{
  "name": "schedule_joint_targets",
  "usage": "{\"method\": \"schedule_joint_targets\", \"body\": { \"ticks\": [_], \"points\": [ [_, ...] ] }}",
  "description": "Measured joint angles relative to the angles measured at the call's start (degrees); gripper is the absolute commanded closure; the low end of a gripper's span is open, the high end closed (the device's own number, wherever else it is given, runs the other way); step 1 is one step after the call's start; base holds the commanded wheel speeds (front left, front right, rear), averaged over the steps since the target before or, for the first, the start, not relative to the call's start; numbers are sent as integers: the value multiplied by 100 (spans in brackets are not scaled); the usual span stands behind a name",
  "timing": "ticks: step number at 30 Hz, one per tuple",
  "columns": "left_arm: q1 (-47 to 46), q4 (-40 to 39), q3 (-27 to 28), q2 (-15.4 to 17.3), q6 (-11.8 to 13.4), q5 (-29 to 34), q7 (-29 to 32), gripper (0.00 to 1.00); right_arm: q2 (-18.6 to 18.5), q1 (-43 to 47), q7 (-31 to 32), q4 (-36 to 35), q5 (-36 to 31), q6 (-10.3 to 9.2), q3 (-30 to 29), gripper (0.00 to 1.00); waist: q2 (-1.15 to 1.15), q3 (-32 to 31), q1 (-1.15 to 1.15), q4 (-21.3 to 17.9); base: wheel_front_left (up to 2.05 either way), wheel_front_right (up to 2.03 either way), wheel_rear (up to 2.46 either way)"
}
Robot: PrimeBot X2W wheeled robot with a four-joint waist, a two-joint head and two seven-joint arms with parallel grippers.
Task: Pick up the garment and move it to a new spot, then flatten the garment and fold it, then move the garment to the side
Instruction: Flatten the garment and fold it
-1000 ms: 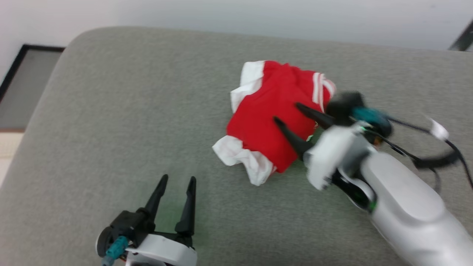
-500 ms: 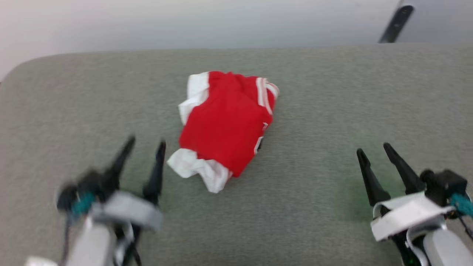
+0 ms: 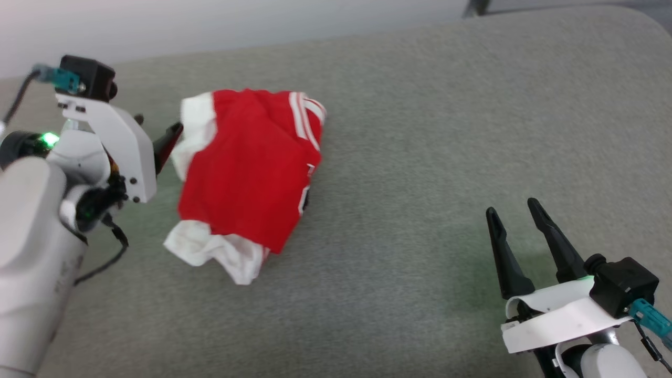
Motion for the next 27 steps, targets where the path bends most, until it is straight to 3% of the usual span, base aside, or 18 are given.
{"method": "schedule_joint_targets", "body": {
  "ticks": [7,16,18,20,27],
  "points": [
    [-572,634,-416,179,0,-834,1205,0,99,9,-46,21,-3,0,138,0,0,229,0,-355,0,0,0],
    [-773,1038,-756,248,0,-1032,1423,0,132,-4,-59,42,7,0,192,0,0,356,0,-570,0,0,0],
    [-779,1066,-855,267,0,-1027,1414,53,131,-7,-59,51,7,0,189,0,0,355,0,-583,0,0,0],
    [-778,1068,-915,278,0,-1067,1369,100,131,-9,-58,51,13,0,190,0,0,342,0,-584,0,0,0],
    [-809,1047,-1058,301,0,-1188,1060,100,135,-5,-33,56,14,0,205,0,0,252,0,-564,0,0,0]
  ]
}}
